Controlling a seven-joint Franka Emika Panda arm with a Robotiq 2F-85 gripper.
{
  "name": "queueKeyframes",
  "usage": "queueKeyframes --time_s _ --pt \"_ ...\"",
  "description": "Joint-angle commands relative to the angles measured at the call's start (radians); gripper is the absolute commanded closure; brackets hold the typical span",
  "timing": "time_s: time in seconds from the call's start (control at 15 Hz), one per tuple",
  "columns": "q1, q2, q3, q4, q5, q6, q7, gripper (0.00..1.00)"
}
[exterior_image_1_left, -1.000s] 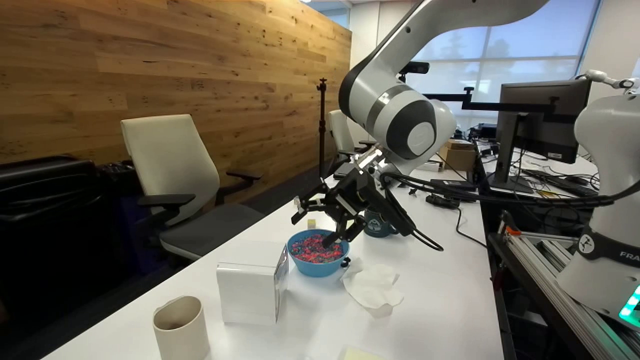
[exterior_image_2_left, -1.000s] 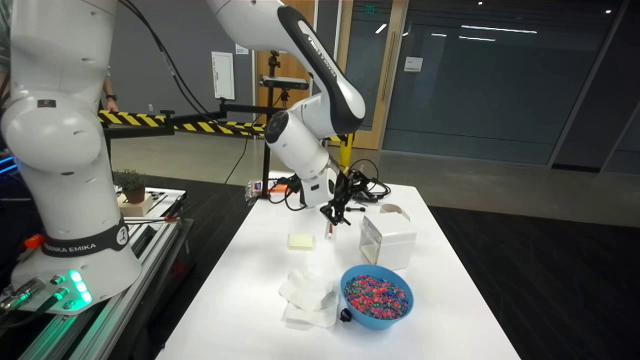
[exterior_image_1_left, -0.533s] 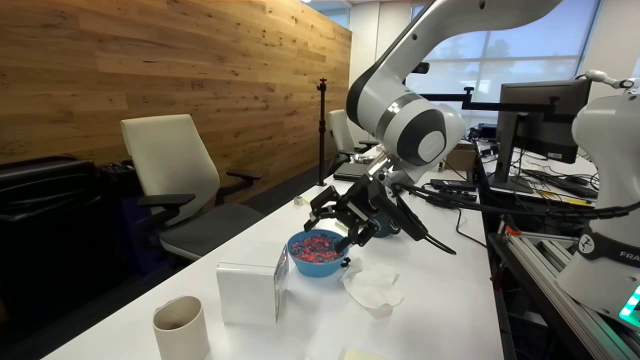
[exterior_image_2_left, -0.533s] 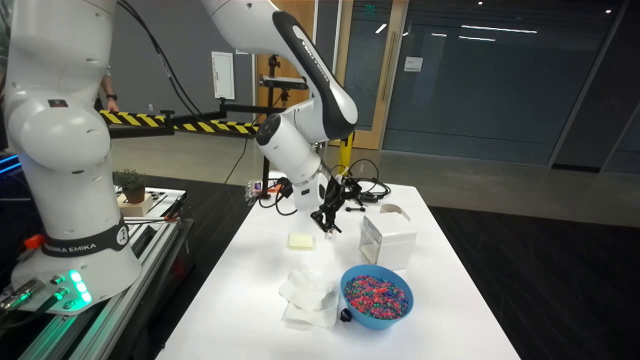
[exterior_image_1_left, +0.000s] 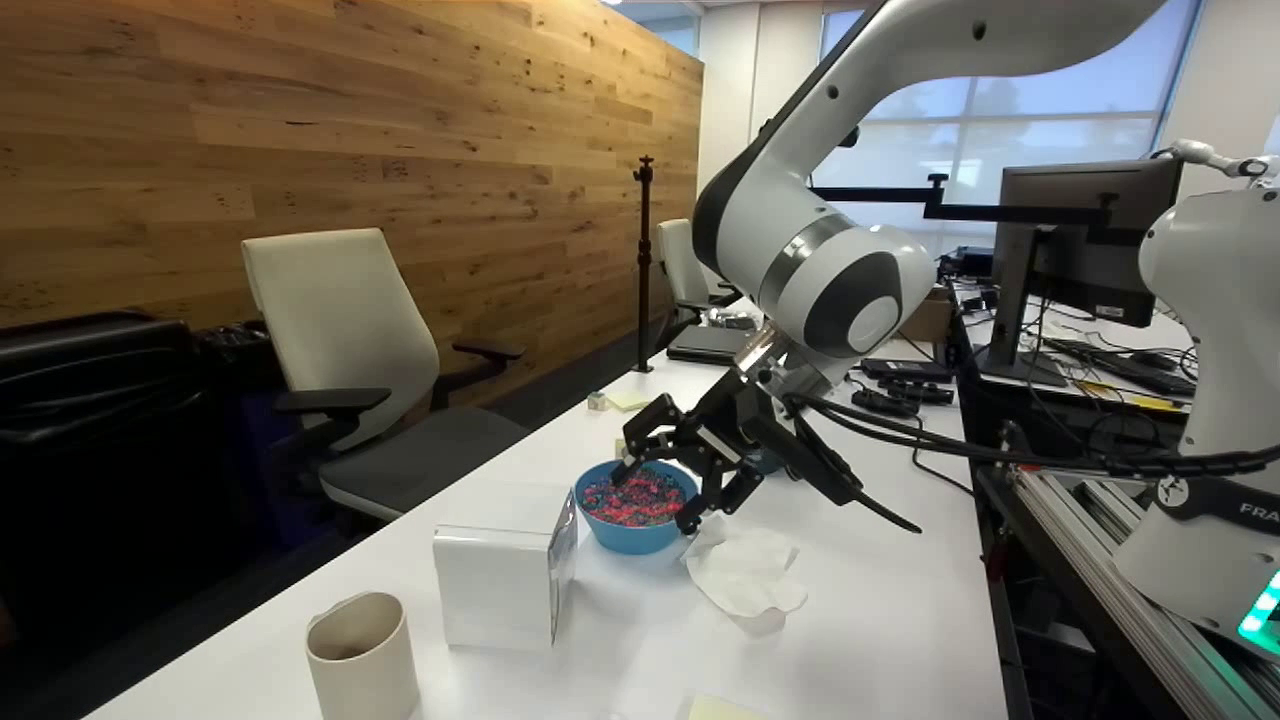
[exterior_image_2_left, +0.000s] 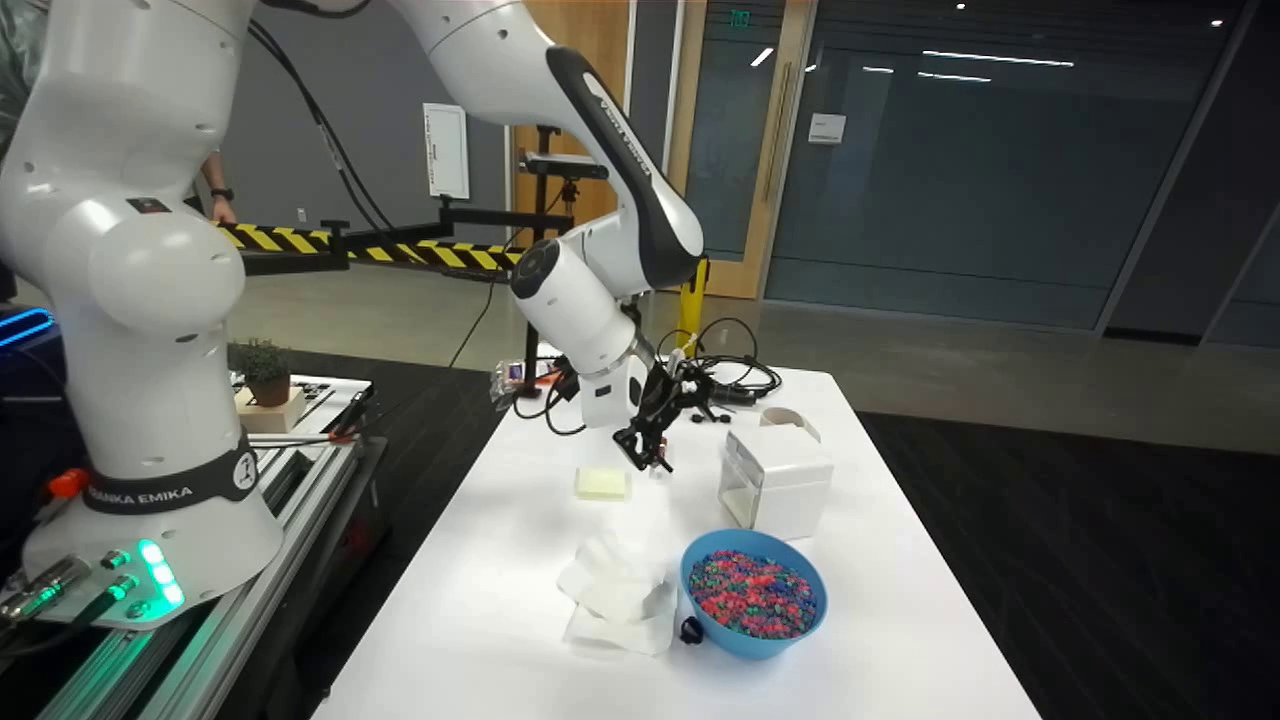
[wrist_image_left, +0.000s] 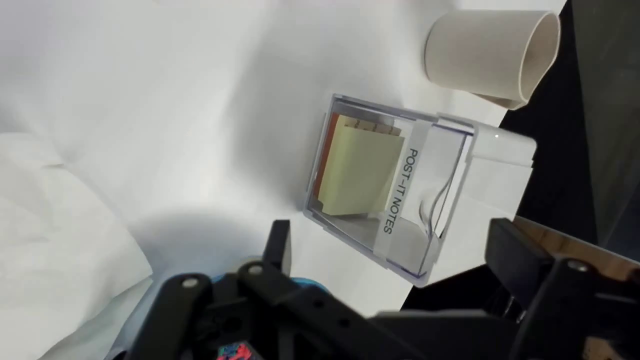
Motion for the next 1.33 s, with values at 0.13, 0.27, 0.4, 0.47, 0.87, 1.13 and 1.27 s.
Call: queueKeyframes --time_s 0.13,0.27,0.4,0.47,0.87,1.13,1.27 --pt "0.185 0.109 -0.117 0.023 0.000 -0.042 0.192 0.00" --pt "0.245 0.157 -0.154 0.045 0.000 -0.050 0.285 0.00" --pt "0.300 0.203 -0.183 0.066 0.000 -0.055 0.378 0.00" --pt "0.328 0.225 -0.199 0.074 0.000 -0.058 0.420 0.00" --pt "0.354 0.289 -0.149 0.114 0.000 -0.013 0.651 0.00" --pt "0.234 0.239 0.004 0.134 -0.009 0.035 0.732 0.00" --pt "0.172 0.219 0.069 0.159 -0.014 0.048 0.748 0.00"
